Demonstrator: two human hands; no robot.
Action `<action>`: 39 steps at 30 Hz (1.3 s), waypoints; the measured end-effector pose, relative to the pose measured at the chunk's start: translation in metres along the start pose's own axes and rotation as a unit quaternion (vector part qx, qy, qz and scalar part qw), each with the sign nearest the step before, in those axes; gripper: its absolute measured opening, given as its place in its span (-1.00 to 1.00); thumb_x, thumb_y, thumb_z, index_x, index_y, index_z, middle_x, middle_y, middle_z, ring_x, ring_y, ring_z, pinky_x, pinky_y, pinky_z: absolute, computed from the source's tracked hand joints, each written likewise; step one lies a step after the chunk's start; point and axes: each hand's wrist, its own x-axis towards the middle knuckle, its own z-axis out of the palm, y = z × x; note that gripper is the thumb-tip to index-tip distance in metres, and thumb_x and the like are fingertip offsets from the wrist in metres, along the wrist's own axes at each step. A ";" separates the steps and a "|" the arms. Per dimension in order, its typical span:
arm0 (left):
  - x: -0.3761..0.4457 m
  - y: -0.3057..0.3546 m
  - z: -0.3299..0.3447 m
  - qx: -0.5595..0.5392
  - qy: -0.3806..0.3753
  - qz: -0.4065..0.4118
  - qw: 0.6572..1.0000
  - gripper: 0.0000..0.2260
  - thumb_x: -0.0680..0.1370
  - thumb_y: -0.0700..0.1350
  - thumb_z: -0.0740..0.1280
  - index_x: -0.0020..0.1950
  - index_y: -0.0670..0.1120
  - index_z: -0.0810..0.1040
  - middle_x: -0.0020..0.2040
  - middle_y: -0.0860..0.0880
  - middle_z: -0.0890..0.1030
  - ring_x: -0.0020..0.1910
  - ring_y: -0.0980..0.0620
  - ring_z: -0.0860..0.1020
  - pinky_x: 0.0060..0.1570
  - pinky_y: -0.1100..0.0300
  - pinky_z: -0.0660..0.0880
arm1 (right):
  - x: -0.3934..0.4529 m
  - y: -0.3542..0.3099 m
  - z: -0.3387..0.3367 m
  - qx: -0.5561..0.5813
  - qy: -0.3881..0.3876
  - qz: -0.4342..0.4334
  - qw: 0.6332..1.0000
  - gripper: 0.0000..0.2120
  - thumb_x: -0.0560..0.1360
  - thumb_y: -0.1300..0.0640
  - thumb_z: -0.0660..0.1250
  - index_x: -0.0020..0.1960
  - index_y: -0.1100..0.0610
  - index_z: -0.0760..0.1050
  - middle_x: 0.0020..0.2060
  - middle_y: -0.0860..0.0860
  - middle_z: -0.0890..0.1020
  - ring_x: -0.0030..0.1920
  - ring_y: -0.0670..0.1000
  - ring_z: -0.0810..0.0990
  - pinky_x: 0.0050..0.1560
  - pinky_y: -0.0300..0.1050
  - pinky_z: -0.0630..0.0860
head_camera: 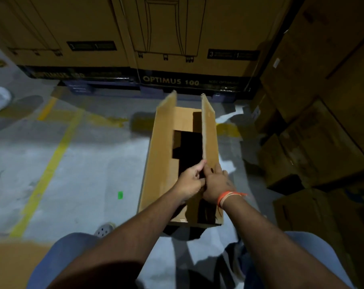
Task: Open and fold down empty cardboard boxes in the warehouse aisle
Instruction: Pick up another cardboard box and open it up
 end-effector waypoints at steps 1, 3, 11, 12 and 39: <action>0.002 -0.003 -0.006 0.049 0.009 0.010 0.999 -0.35 0.59 -0.40 0.28 0.64 -0.06 0.21 0.59 0.01 0.28 0.54 0.14 0.24 0.51 0.26 0.20 | -0.001 -0.001 -0.002 -0.015 0.002 0.010 1.000 -0.05 0.48 0.22 0.32 0.63 -0.13 -0.23 0.61 0.14 -0.19 0.58 0.32 -0.03 0.46 0.27 0.31; 0.003 -0.006 -0.019 0.184 0.040 0.034 0.981 -0.35 0.60 -0.28 0.33 0.65 0.00 0.20 0.61 0.02 0.26 0.54 0.15 0.22 0.48 0.29 0.20 | -0.003 -0.003 -0.005 -0.046 0.034 0.014 0.998 -0.07 0.52 0.19 0.32 0.63 -0.15 -0.23 0.61 0.12 -0.26 0.59 0.31 -0.16 0.47 0.34 0.25; -0.003 -0.034 -0.050 0.420 0.055 -0.053 0.904 -0.31 0.62 -0.01 0.33 0.66 0.14 0.05 0.67 -0.14 -0.06 0.63 -0.29 -0.05 0.55 -0.21 0.13 | 0.012 0.027 0.000 -0.268 0.093 0.047 0.958 -0.35 0.63 0.17 0.17 0.65 0.06 -0.02 0.59 0.22 -0.26 0.56 0.30 -0.36 0.53 0.38 -0.26; -0.004 -0.037 -0.049 0.435 0.057 -0.065 0.896 -0.30 0.61 0.02 0.34 0.66 0.15 0.04 0.67 -0.14 -0.08 0.62 -0.30 -0.05 0.55 -0.23 0.12 | 0.013 0.027 0.005 -0.257 0.063 0.060 0.962 -0.26 0.61 0.18 0.22 0.65 0.03 -0.11 0.60 0.23 -0.24 0.56 0.31 -0.34 0.50 0.43 -0.27; -0.009 -0.064 -0.070 0.421 0.033 -0.141 0.895 -0.17 0.52 0.10 0.37 0.55 0.46 -0.15 0.63 -0.07 -0.36 0.55 -0.51 -0.18 0.44 -0.47 0.11 | 0.063 0.049 0.072 0.007 -0.084 0.122 0.989 -0.25 0.64 -0.10 0.22 0.65 -0.02 -0.15 0.60 0.07 -0.34 0.60 0.28 -0.17 0.52 0.37 0.12</action>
